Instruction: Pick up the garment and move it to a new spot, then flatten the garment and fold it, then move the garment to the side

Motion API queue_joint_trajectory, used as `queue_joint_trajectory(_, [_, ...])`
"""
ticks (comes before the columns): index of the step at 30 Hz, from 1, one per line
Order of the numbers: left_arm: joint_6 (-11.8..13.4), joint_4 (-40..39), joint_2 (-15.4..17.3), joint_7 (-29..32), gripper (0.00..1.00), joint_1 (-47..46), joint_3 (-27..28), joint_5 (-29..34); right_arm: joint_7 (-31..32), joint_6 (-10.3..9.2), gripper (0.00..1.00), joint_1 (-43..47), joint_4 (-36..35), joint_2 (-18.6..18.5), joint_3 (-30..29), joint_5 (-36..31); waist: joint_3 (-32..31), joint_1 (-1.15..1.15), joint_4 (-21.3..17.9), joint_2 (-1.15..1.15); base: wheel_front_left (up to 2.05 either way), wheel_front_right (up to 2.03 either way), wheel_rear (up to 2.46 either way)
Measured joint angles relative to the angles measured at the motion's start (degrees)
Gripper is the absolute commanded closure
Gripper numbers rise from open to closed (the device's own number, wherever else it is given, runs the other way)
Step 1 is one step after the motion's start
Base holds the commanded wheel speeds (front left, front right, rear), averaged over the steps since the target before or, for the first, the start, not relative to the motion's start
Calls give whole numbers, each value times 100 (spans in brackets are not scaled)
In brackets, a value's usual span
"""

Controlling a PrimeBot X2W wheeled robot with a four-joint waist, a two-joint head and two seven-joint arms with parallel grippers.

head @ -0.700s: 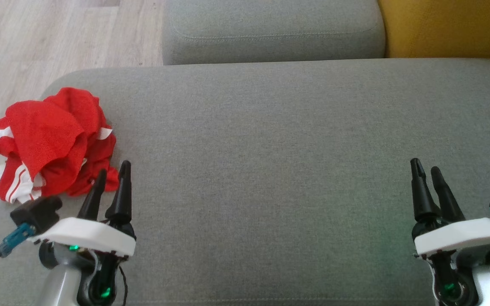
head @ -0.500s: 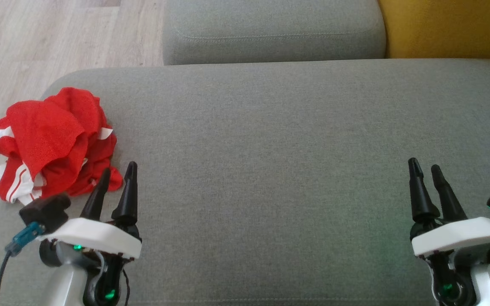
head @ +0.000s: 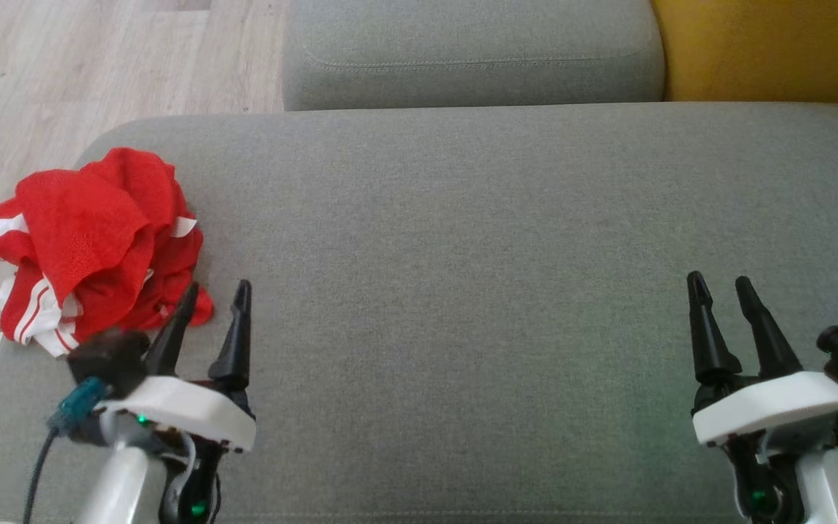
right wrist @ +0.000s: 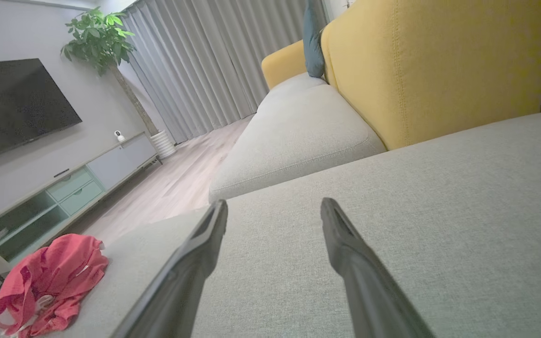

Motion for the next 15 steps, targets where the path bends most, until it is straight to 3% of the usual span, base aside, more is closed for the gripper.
queue_joint_trajectory(15, [197, 179, 27, -230, 0, -53, -235, 792, -98, 1, 0, 232, -171, 77, 1, -979, -5, 0, 41, 0, 0, 0, 0])
